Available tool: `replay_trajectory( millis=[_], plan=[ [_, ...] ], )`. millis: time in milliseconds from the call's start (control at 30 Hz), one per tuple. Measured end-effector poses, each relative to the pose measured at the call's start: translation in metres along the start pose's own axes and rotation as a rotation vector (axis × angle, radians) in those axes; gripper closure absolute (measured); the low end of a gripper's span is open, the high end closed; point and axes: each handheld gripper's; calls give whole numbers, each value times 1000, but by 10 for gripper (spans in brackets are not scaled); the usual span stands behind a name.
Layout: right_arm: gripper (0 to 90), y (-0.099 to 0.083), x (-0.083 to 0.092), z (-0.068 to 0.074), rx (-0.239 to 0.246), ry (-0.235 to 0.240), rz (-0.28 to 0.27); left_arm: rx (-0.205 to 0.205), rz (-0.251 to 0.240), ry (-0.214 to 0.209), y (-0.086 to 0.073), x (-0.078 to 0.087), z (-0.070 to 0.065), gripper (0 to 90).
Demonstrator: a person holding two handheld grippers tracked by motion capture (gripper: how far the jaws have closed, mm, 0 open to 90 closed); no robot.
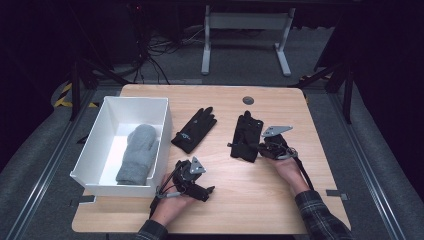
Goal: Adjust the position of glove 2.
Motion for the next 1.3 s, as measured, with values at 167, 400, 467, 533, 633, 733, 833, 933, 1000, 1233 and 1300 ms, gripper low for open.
replay_trajectory(
  millis=[167,400,467,533,633,733,833,933,1000,1233,1300],
  plan=[
    [900,-2,2,2,10,8,7,0,-1,-1,0,0,0,1],
    [900,-8,11,9,32,31,28,0,-1,0,0,0,0,0],
    [900,-10,14,11,33,42,36,-2,-3,0,0,0,0,1],
    [900,-12,16,14,41,48,39,0,-1,-1,0,0,0,1],
    [900,-14,20,18,49,62,51,-2,-4,-1,0,0,0,2],
    [900,-18,24,23,55,85,56,-3,-4,-1,0,0,0,2],
    [900,-21,28,27,63,98,63,0,-1,0,0,0,0,2],
    [900,-26,34,32,79,118,71,-2,-4,-1,0,0,0,2],
    [900,-29,37,36,87,131,74,-3,-5,-1,0,0,0,2],
    [900,-40,49,49,113,167,89,-3,-5,-1,0,0,0,2],
    [900,-43,53,53,121,177,92,-2,-4,-1,0,0,0,3]
  ],
)
Point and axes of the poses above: each handheld gripper's, and its own axes: x roughly backward along the jaws, y roughly out of its top, z roughly to its left, and after that the axes turned 1 degree about -x, right-handed
